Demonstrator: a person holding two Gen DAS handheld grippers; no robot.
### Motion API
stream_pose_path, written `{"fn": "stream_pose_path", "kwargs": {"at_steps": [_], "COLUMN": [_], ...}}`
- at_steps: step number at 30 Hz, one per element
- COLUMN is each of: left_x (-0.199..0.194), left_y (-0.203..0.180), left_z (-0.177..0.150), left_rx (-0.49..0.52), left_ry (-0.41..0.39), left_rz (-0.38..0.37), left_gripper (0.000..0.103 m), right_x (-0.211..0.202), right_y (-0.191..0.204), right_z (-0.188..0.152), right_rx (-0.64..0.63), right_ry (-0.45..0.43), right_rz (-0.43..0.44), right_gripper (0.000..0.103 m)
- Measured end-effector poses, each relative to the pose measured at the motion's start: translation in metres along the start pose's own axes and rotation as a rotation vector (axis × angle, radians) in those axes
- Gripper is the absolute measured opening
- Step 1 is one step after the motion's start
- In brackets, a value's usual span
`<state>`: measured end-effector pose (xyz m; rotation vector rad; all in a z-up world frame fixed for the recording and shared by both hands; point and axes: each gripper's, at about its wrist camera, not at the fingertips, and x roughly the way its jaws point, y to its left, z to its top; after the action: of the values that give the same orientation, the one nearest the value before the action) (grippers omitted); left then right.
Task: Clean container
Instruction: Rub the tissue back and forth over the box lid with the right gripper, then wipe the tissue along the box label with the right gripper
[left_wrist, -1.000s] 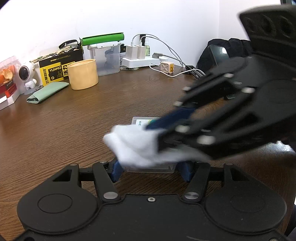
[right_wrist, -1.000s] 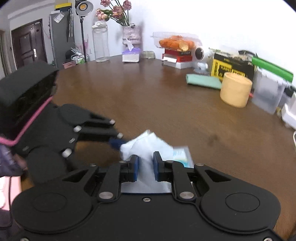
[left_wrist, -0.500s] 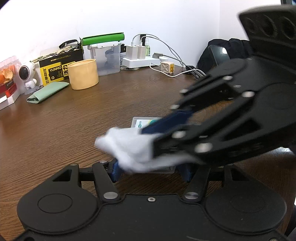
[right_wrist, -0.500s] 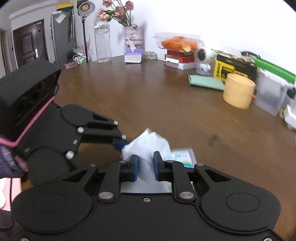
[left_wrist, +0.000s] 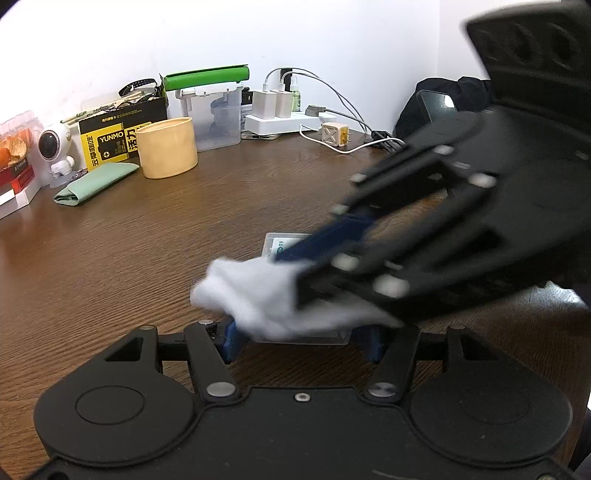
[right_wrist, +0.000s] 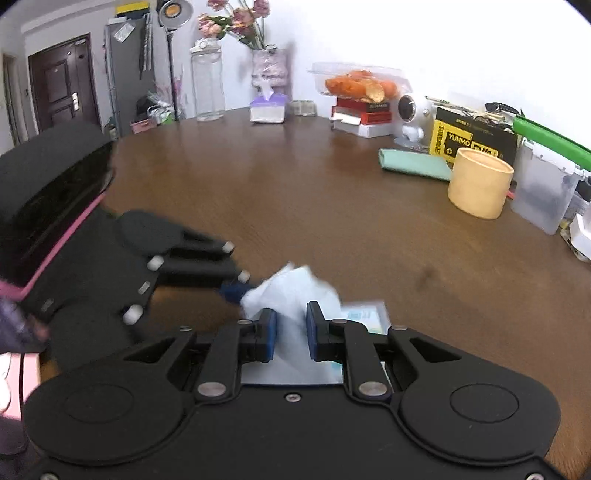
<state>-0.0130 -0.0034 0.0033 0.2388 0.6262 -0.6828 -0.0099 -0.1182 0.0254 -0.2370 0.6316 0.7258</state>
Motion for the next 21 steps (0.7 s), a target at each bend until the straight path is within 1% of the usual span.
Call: {"fn": "stream_pose_path", "kwargs": {"at_steps": [1,4,5,8,11,12,14,17,18,20,21], "left_x": [0.000,0.000,0.000,0.000,0.000,0.000,0.000,0.000,0.000,0.000,0.000], "left_y": [0.000,-0.001,-0.001,0.000,0.000,0.000,0.000,0.000,0.000,0.000,0.000], "left_z": [0.000,-0.001,-0.001,-0.001,0.000,0.000,0.000,-0.001,-0.001,-0.001,0.000], "left_rx": [0.000,0.000,0.000,-0.001,0.000,0.000,0.000,-0.001,-0.002,-0.003,-0.003], "left_ry": [0.000,0.000,-0.001,-0.001,-0.001,0.000,0.000,0.000,0.000,0.000,0.000], "left_rz": [0.000,0.001,0.000,-0.001,-0.001,-0.001,-0.001,0.001,0.001,0.000,0.000], "left_gripper": [0.060,0.060,0.060,0.060,0.060,0.060,0.060,0.060,0.060,0.060,0.060], "right_x": [0.004,-0.003,-0.007,-0.021,-0.016,-0.010,0.002,0.004,0.000,-0.011,-0.016], "right_y": [-0.004,-0.027,-0.032,-0.036,-0.016,-0.009,-0.005,-0.016,-0.019,-0.026,-0.026], "right_z": [0.003,0.000,-0.002,-0.011,-0.008,-0.005,0.002,0.007,0.006,-0.001,-0.004], "right_rx": [0.009,0.041,0.058,0.089,0.052,0.034,0.006,-0.001,-0.002,0.005,0.016], "right_ry": [-0.003,0.004,0.012,0.032,0.026,0.016,0.001,0.009,0.018,0.037,0.042], "right_rz": [-0.014,-0.117,-0.121,-0.077,0.015,0.028,-0.002,-0.115,-0.137,-0.148,-0.139], "right_gripper": [0.018,0.018,0.018,0.018,0.018,0.018,0.018,0.019,0.019,0.019,0.019]}}
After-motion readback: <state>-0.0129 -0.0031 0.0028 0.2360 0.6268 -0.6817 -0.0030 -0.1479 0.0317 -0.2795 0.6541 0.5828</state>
